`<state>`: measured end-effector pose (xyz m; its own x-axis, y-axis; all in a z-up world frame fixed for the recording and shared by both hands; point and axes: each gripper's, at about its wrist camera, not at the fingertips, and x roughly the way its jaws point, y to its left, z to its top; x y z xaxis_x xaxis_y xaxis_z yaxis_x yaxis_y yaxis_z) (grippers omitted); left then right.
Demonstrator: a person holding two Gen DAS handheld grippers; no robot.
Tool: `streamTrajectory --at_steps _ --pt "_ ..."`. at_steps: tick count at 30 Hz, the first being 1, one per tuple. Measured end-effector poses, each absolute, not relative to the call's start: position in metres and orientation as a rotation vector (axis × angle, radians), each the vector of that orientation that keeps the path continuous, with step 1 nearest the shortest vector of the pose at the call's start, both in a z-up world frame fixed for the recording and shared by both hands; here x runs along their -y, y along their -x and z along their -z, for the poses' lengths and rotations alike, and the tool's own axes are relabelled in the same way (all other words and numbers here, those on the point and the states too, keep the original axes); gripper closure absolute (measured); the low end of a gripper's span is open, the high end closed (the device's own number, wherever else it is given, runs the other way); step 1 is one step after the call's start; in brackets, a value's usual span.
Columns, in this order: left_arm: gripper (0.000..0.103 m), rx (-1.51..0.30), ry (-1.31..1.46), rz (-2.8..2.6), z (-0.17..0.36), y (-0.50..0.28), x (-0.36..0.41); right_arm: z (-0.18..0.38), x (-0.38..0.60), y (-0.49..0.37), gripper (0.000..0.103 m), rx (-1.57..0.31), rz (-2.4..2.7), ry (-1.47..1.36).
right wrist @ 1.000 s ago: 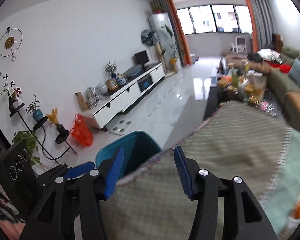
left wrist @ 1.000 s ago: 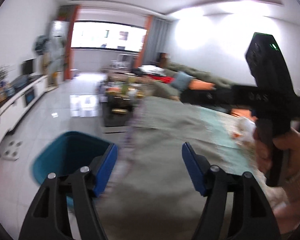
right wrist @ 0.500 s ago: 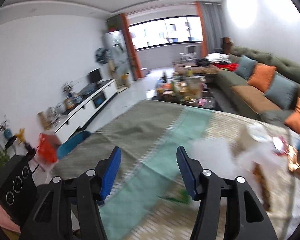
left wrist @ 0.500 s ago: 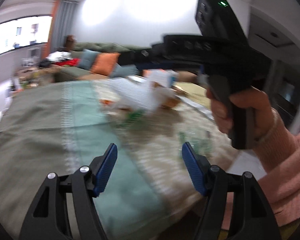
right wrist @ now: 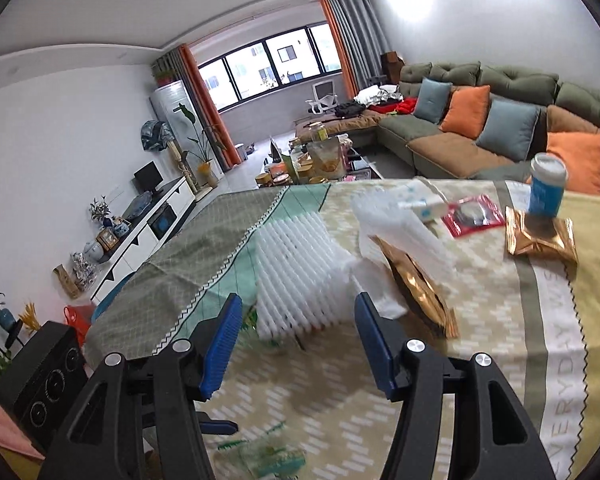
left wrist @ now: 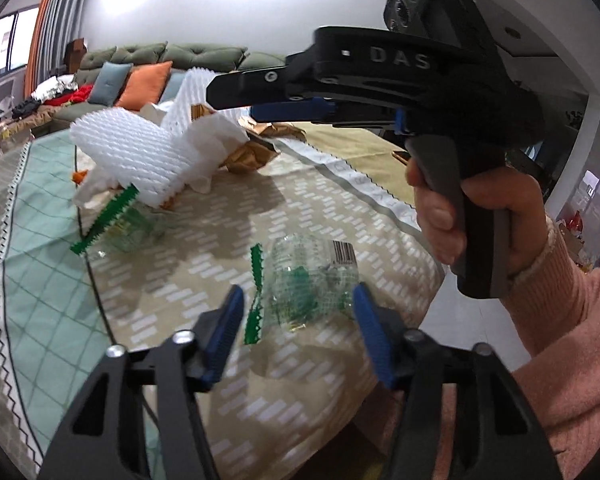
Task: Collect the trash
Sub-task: 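Return both tools to the table and grasp the clear plastic bottle with the left tool, then hold the bottle in the left tool while the right tool grasps a white foam net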
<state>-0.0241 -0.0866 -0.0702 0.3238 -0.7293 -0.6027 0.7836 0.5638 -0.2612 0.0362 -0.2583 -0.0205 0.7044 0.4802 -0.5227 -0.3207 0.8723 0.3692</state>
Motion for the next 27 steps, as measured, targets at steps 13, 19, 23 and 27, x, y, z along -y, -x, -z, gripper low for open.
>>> streamTrajectory --at_steps 13,19,23,27 --pt "0.093 -0.761 -0.039 0.999 0.073 0.019 0.076 0.056 0.254 -0.051 0.044 -0.735 -0.510 -0.359" --pt "0.093 -0.743 -0.026 0.956 0.069 0.024 0.056 0.065 0.249 -0.061 0.044 -0.758 -0.497 -0.396" --pt "0.093 -0.737 0.002 0.911 0.067 0.024 0.037 0.070 0.245 -0.070 0.044 -0.772 -0.495 -0.437" --pt "0.093 -0.721 0.026 0.865 0.062 0.024 0.018 0.071 0.246 -0.071 0.064 -0.760 -0.483 -0.464"
